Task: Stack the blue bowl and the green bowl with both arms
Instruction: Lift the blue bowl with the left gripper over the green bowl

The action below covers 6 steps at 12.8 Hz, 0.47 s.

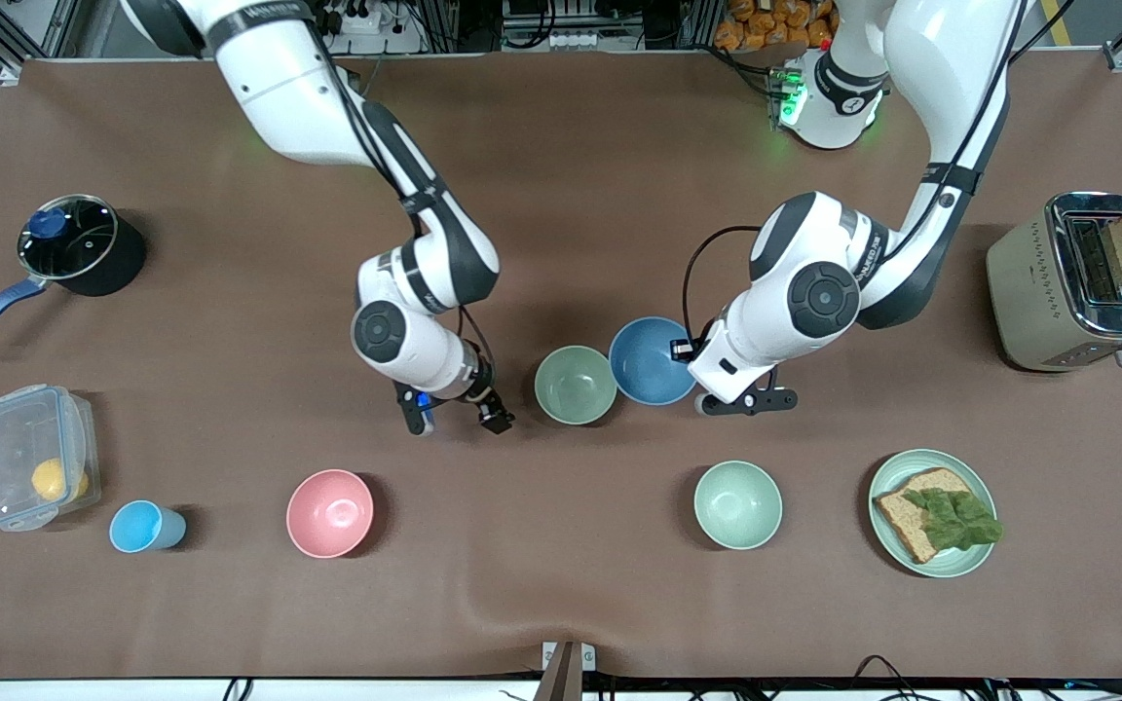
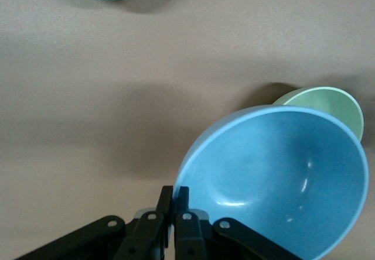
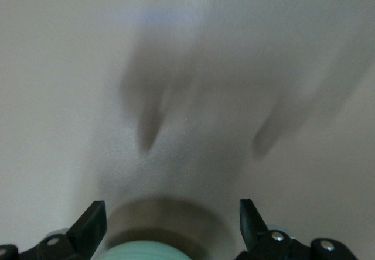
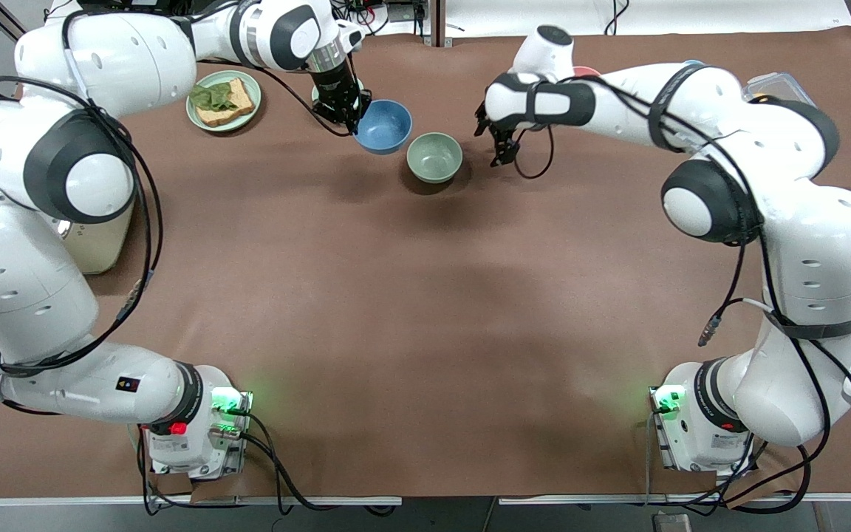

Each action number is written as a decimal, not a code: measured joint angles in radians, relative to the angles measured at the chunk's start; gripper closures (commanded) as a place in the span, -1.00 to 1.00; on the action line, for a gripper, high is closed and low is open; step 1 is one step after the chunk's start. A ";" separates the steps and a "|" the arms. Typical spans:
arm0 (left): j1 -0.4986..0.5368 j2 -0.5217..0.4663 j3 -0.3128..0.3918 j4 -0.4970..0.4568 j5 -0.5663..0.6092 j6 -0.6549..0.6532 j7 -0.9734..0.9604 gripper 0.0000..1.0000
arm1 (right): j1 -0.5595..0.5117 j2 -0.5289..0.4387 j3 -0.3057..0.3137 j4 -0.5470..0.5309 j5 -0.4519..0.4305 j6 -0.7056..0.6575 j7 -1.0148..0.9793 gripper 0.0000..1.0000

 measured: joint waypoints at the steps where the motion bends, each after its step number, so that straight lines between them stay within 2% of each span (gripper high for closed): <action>1: -0.005 0.005 0.000 0.001 0.000 0.010 -0.012 1.00 | 0.008 0.010 0.000 0.000 0.004 0.011 0.007 -1.00; 6: -0.075 0.063 0.000 0.048 0.000 0.062 -0.087 1.00 | 0.009 0.012 -0.003 0.024 0.082 0.015 0.017 -1.00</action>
